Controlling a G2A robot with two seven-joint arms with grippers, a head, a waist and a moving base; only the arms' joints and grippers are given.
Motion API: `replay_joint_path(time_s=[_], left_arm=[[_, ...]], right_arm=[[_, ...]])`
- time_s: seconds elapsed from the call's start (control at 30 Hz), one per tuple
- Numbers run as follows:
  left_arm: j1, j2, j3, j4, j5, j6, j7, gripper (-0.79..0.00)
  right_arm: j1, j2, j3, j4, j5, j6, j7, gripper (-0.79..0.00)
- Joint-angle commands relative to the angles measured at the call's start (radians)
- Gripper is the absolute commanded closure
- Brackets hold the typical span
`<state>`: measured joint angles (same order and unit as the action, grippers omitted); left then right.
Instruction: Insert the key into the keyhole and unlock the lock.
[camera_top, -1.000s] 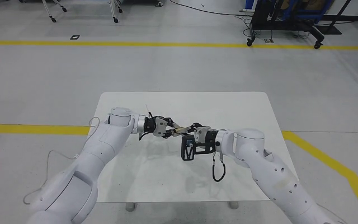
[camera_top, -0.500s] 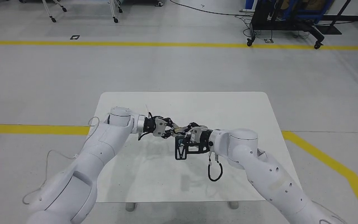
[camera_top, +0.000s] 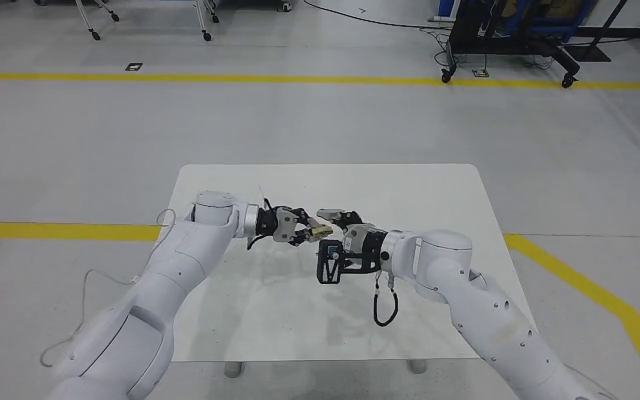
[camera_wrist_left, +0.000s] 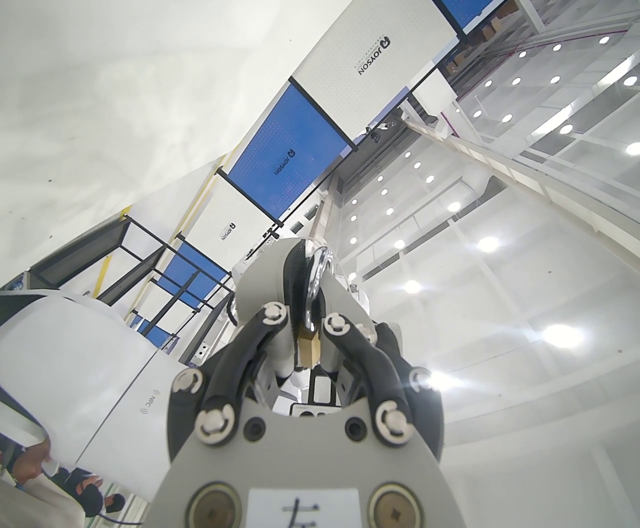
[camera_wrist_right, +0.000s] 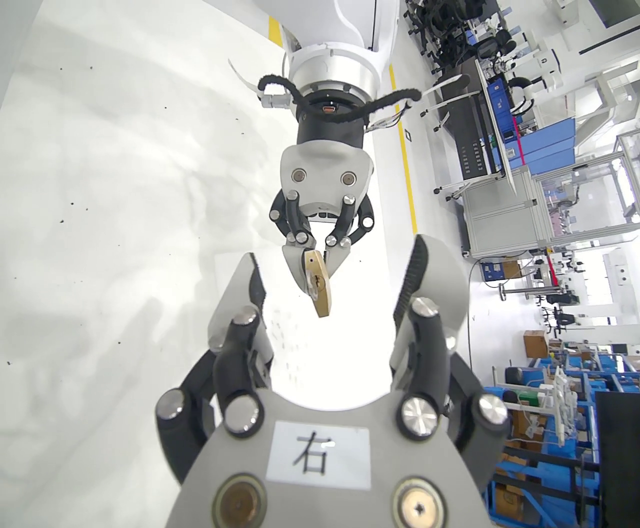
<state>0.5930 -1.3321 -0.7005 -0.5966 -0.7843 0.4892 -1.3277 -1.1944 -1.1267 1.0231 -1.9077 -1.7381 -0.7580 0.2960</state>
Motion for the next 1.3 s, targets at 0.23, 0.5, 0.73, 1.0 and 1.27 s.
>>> replay_joint_path(time_s=[0.23, 0.5, 0.73, 1.0, 1.27], left_arm=[[0.012, 0.005, -0.034, -0.026, 0.018, -0.065, 0.138, 0.000], [0.050, 0.026, -0.093, -0.083, 0.007, -0.114, 0.206, 0.000], [0.088, 0.045, -0.141, -0.151, 0.006, -0.151, 0.227, 0.000], [0.122, 0.059, -0.169, -0.225, 0.049, -0.174, 0.272, 0.000], [0.169, 0.076, -0.197, -0.316, 0.108, -0.208, 0.326, 0.000]], right_arm=[[-0.005, 0.000, 0.003, 0.003, 0.015, 0.010, -0.013, -0.785], [-0.013, 0.015, 0.120, 0.198, 0.334, -0.196, -0.403, -0.111], [0.046, 0.037, 0.013, 0.355, 0.421, -0.254, -0.511, 0.000], [0.156, 0.046, -0.119, 0.474, 0.510, -0.254, -0.477, 0.000], [0.176, 0.055, -0.104, 0.515, 0.546, -0.238, -0.460, 0.000]])
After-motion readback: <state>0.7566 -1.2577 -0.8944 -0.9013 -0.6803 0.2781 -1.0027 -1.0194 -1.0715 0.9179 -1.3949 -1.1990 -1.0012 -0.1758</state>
